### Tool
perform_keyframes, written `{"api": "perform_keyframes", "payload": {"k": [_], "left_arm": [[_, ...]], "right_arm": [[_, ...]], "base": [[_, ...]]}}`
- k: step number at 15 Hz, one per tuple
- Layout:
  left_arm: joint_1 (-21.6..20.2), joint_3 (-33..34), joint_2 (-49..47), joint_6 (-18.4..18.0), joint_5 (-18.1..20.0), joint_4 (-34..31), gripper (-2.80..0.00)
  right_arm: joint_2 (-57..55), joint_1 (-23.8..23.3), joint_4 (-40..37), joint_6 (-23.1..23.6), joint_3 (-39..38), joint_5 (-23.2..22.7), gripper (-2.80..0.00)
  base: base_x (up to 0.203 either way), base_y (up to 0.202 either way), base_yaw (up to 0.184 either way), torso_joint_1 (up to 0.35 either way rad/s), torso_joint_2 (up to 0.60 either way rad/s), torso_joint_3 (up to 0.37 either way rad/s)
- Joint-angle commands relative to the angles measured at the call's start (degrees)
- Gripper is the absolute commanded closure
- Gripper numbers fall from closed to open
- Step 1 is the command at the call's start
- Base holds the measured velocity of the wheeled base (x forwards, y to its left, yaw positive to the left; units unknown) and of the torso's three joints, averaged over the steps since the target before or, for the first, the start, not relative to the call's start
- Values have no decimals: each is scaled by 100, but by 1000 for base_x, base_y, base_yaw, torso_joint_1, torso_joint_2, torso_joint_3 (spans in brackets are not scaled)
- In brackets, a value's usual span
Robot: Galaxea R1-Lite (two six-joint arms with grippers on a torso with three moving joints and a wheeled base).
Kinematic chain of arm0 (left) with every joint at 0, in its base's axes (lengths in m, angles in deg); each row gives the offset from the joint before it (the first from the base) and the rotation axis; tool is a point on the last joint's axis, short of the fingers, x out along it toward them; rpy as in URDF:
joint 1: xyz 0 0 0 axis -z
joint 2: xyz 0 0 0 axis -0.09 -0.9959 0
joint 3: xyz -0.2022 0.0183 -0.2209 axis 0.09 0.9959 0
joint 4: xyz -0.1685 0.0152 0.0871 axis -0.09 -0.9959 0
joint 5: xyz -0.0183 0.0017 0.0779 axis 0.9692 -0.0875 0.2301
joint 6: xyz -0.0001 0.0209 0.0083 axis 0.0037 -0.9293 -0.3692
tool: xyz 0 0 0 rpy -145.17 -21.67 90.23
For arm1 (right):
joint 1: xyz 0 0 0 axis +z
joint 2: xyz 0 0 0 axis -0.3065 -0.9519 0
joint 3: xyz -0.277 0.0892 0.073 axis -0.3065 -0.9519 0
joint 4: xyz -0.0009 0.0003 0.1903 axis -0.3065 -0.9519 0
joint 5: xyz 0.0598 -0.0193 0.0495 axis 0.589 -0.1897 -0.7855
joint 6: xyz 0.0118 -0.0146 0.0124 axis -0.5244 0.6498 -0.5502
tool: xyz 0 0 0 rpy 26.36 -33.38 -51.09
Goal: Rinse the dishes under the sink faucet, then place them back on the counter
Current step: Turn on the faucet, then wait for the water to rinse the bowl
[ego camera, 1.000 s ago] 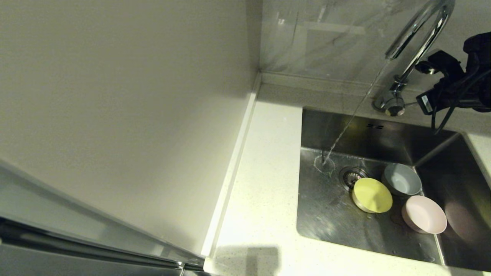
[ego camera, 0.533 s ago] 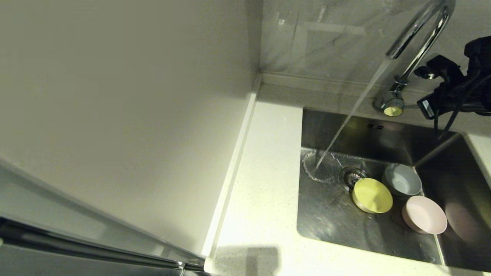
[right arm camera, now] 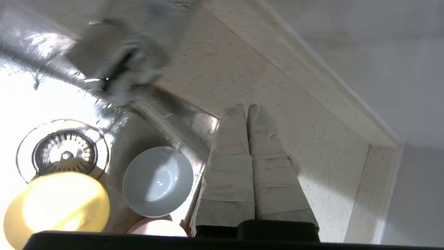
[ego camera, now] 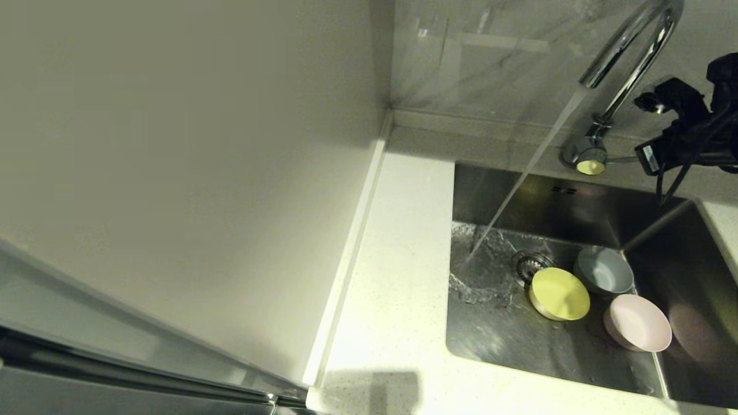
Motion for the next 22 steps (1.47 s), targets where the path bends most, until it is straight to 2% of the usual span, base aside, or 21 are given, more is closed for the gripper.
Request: {"api": "perform_keyframes", "payload": {"k": [1,3,6,7,9,10,11,12,13,14,16,20,22], "left_arm": [[-1,18,0,2,0,3,0],[-1,18,0,2,0,3,0],[-1,18,0,2,0,3,0],[-1,18,0,2,0,3,0],[-1,18,0,2,0,3,0],[-1,18,0,2,0,3,0],[-1,18,0,2,0,3,0],[-1,18,0,2,0,3,0],[-1,18,0,2,0,3,0],[-1,18,0,2,0,3,0],[-1,18,0,2,0,3,0],[-1,18,0,2,0,3,0],[-1,18,0,2,0,3,0]], "right_arm": [[-45,-63,27,-220,168,-5,0],[-65,-172,43,-500,398,80,0],[-176,-357,255,-1425,777,127,0],[-171,-477,351,-1541,788,133,0],[-59,-847,499,-1493,715,130,0],[45,-1094,503,-1193,628,96,0],[190,-1415,492,-751,489,-87,0],[375,-1731,456,-501,326,-645,0],[635,-2004,362,-393,87,-1179,0],[941,-2205,208,-360,-259,-1515,0],[1672,-2481,-131,-593,-992,-1988,0],[3597,-2642,-649,-1801,-2485,-2308,0],[4677,-2555,-652,-2110,-3332,-2337,0]], "base": [[0,0,0,0,0,0],[0,0,0,0,0,0],[0,0,0,0,0,0],[0,0,0,0,0,0],[0,0,0,0,0,0],[0,0,0,0,0,0],[0,0,0,0,0,0],[0,0,0,0,0,0],[0,0,0,0,0,0],[0,0,0,0,0,0],[0,0,0,0,0,0],[0,0,0,0,0,0],[0,0,0,0,0,0]]}}
